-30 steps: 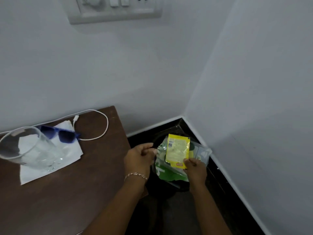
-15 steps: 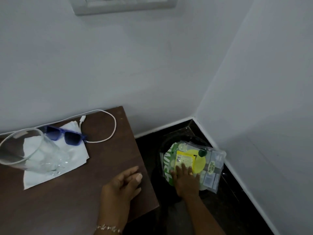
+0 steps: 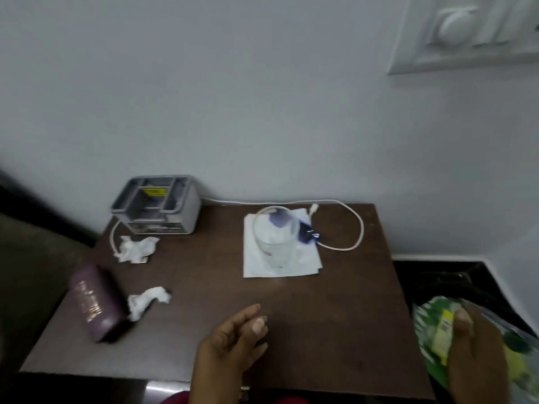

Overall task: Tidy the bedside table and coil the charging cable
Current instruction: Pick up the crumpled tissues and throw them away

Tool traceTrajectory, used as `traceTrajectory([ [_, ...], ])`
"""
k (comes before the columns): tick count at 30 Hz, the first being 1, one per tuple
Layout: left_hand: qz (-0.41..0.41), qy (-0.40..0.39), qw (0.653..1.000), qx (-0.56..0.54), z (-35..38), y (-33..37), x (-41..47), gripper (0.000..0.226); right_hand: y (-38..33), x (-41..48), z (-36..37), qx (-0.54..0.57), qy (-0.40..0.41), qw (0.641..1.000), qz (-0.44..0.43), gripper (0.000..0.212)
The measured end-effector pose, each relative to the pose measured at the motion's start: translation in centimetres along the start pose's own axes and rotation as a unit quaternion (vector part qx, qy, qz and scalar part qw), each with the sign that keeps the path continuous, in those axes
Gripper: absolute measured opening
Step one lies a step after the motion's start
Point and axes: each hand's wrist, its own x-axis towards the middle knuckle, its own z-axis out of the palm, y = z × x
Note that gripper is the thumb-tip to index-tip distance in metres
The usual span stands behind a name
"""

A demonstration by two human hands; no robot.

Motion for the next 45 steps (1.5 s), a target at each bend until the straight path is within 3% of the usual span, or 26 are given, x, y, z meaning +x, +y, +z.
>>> traceTrajectory([
  [3, 0.017, 0.036, 0.998, -0.04, -3.0, 1.0, 0.2, 0.018, -6.0, -3.3, 0.3, 0.068, 0.008, 0.995, -0.073, 0.072],
  [5, 0.023, 0.056, 0.996, -0.073, -4.6, 1.5, 0.5, 0.018, -9.9, -5.5, 1.5, 0.108, -0.017, 0.987, -0.118, 0.068],
  [7, 0.029, 0.078, 0.992, -0.098, -6.1, 1.8, 0.8, 0.018, -13.4, -7.9, 3.7, 0.12, -0.07, 0.974, -0.181, 0.069],
  [10, 0.045, 0.137, 0.981, -0.131, -8.1, 2.1, 1.1, 0.018, -17.7, -12.3, 8.4, 0.087, -0.197, 0.946, -0.24, 0.052],
  [13, 0.076, 0.196, 0.967, -0.145, -9.7, 2.5, 1.4, 0.018, -21.3, -16.9, 13.0, 0.033, -0.328, 0.882, -0.338, 0.035],
  [16, 0.094, 0.237, 0.955, -0.151, -10.6, 2.3, 1.5, 0.017, -24.3, -20.4, 16.5, 0.013, -0.418, 0.805, -0.421, 0.045],
  [19, 0.105, 0.295, 0.939, -0.142, -11.3, 1.8, 2.0, 0.016, -25.2, -21.9, 18.9, -0.011, -0.478, 0.763, -0.435, 0.051],
  [24, 0.098, 0.27, 0.944, -0.162, -11.0, 1.6, 2.4, 0.019, -24.3, -21.8, 19.4, -0.087, -0.424, 0.786, -0.441, 0.038],
  [27, 0.087, 0.244, 0.95, -0.174, -10.6, 2.0, 2.4, 0.024, -23.9, -21.1, 18.2, -0.05, -0.397, 0.817, -0.416, 0.037],
  [30, 0.067, 0.209, 0.951, -0.219, -10.4, 2.3, 2.7, 0.02, -24.1, -20.3, 16.5, 0.054, -0.36, 0.875, -0.32, 0.016],
  [32, 0.055, 0.181, 0.953, -0.238, -10.2, 2.6, 3.0, 0.021, -24.5, -20.2, 15.2, 0.144, -0.35, 0.9, -0.216, 0.019],
  [34, 0.038, 0.147, 0.955, -0.255, -10.1, 2.8, 3.3, 0.021, -24.9, -20.2, 14.1, 0.207, -0.387, 0.887, -0.142, 0.03],
  [36, 0.012, 0.125, 0.951, -0.282, -10.2, 3.0, 3.6, 0.018, -25.2, -20.6, 13.6, 0.198, -0.411, 0.877, -0.149, 0.036],
  [40, -0.004, 0.156, 0.941, -0.3, -11.5, 3.2, 4.0, 0.013, -25.8, -21.0, 13.9, 0.132, -0.487, 0.844, -0.183, 0.048],
  [42, 0.006, 0.179, 0.935, -0.307, -12.1, 3.4, 4.1, 0.009, -26.7, -20.7, 14.7, 0.146, -0.501, 0.836, -0.166, 0.043],
  [45, 0.017, 0.211, 0.925, -0.315, -12.6, 3.9, 4.2, 0.01, -28.7, -19.8, 17.4, 0.141, -0.436, 0.866, -0.2, 0.027],
])
